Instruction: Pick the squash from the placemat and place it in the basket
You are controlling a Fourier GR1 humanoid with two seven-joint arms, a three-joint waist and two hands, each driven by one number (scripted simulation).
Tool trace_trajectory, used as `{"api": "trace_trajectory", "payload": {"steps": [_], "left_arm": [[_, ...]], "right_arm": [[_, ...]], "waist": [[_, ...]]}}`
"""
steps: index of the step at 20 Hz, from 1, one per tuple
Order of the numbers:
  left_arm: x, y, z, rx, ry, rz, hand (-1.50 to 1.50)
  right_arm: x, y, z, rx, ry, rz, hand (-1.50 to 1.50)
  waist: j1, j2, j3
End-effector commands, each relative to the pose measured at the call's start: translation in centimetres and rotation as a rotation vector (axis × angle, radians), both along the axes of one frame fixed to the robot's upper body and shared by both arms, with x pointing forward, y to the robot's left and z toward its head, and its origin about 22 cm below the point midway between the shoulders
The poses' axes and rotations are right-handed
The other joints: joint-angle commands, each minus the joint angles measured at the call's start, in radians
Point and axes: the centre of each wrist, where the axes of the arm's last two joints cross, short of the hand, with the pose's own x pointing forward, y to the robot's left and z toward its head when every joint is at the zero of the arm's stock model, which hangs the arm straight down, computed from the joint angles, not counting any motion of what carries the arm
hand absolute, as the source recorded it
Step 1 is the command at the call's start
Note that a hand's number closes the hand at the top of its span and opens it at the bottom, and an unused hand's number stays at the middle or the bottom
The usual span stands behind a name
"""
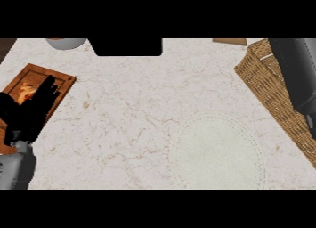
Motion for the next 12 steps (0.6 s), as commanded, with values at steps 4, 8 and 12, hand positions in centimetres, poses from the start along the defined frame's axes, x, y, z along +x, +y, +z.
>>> {"api": "trace_trajectory", "payload": {"steps": [4,8,12], "left_arm": [[-1.0,0.8,-0.2,-0.016,-0.006,-0.013,0.00],[-0.5,0.3,0.2,-0.002,-0.007,-0.008,0.00],[0.2,-1.0,0.5,-0.009,-0.005,-0.027,0.00]], "right_arm": [[-1.5,-5.1,-2.8,0.075,-0.030,-0.066,1.50],[-2.4,-7.6,-4.1,0.091,-0.055,-0.080,1.50],[-2.9,-9.3,-4.5,0.163,-0.166,-0.238,-1.50]], "waist": [[0.009,0.003,0.000],[0.010,0.004,0.000],[0.010,0.006,0.000]]}}
